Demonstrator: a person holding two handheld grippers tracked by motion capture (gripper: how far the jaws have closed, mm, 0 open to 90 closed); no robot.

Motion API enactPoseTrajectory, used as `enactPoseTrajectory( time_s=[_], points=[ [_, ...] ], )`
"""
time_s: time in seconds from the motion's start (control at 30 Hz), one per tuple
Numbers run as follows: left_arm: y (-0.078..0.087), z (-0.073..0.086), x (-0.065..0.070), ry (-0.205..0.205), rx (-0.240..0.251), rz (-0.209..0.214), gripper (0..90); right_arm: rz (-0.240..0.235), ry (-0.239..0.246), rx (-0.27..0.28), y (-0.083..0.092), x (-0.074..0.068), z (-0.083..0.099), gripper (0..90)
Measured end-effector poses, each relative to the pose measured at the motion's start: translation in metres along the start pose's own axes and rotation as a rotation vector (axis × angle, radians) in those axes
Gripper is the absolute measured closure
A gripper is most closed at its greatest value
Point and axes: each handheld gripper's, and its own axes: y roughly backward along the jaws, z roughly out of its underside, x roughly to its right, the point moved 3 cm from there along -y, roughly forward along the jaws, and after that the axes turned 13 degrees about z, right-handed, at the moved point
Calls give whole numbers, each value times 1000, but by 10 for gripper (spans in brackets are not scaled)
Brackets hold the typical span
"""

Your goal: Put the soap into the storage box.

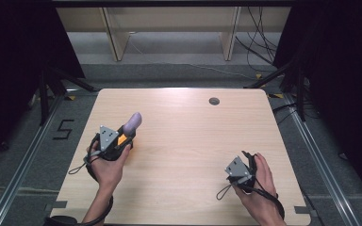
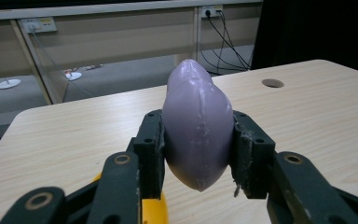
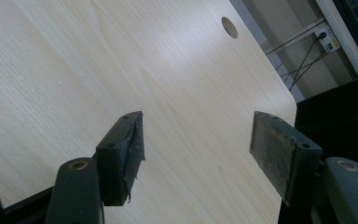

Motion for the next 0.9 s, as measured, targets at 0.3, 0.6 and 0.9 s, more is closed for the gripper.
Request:
enactPoseTrajectory(
  time_s=[0.3,0.6,0.9],
  points=[
    [4,9,-7,12,1,-49,589,2,17,-5,-2,3,2,357],
    [8,16,-13,18,9,-102,589,-36,9,-8,0,2,1,353],
    [7,17,-21,15,15,-128,589,-17,22,-6,-2,2,2,352]
  ],
)
